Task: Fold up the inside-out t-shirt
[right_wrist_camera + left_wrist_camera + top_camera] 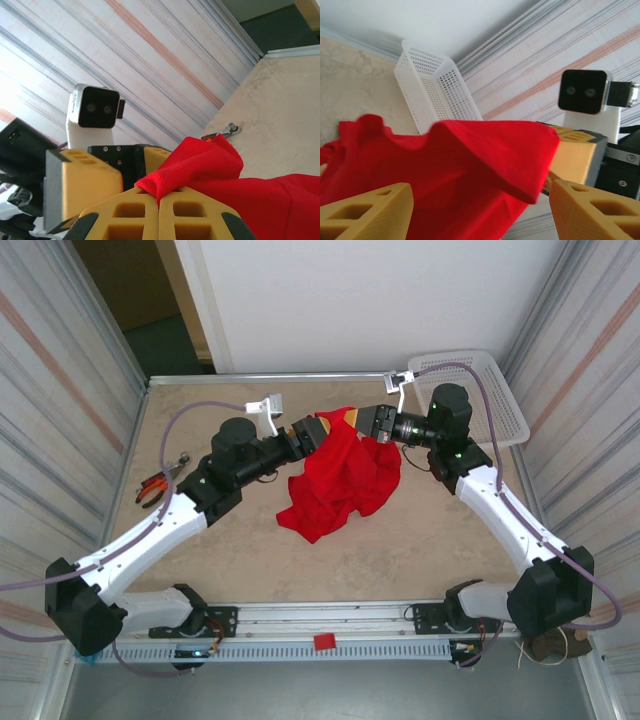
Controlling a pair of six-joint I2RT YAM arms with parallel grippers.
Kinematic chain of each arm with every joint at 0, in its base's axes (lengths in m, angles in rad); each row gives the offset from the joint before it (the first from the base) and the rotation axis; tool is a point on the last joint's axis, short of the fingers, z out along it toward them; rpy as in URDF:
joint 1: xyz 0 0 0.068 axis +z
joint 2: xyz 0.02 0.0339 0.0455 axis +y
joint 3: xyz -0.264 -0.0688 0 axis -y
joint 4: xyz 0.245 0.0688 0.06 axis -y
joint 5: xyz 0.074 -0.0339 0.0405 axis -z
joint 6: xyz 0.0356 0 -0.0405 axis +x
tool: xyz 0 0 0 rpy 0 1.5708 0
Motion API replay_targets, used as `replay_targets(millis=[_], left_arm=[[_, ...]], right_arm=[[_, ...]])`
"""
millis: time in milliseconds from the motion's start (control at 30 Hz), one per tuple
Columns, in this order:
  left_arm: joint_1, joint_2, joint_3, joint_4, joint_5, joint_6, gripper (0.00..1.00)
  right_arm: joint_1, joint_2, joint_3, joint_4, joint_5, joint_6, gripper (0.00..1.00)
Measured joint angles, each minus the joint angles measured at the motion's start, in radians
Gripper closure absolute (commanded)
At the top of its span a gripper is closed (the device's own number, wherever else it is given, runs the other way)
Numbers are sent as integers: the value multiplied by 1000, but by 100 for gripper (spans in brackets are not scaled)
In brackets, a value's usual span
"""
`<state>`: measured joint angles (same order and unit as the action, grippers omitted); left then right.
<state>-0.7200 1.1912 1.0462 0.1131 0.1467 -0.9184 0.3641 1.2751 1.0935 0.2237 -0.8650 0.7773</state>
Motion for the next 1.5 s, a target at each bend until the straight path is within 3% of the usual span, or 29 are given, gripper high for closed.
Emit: replay_targets(millis=[433, 567, 700, 833, 967, 1067, 1100, 1133, 1200, 1233, 1300, 1500], left_arm=[[-13, 83, 26, 72, -37, -101, 30], [-13, 127, 45, 81, -36, -113, 36], [-10, 151, 68, 99, -36, -123, 51], [-2, 158, 91, 104, -36, -127, 55], [1, 159, 106, 110, -36, -126, 77], [1, 159, 113, 112, -36, -127, 100], [1, 159, 114, 113, -35, -126, 100], [1, 159, 116, 114, -33, -126, 100], [9, 159, 124, 108, -20, -129, 100], [18, 161, 137, 99, -6, -134, 100], [40, 167, 175, 89, 31, -151, 100], [100, 187, 385, 48, 174, -207, 100]], right_arm=[[0, 1, 0, -8, 1, 0, 100], [0, 1, 0, -8, 1, 0, 100], [0, 1, -1, -8, 1, 0, 100], [0, 1, -10, -8, 1, 0, 100], [0, 1, -19, -11, 1, 0, 100], [0, 1, -20, -11, 1, 0, 100], [0, 1, -20, -11, 2, 0, 100], [0, 1, -20, -11, 2, 0, 97], [-3, 1, -20, -16, 5, 0, 57], [-8, 0, -19, -25, 10, -4, 46], [-31, -1, -19, -48, 30, -7, 39], [-138, -31, -29, -126, 106, -28, 38]])
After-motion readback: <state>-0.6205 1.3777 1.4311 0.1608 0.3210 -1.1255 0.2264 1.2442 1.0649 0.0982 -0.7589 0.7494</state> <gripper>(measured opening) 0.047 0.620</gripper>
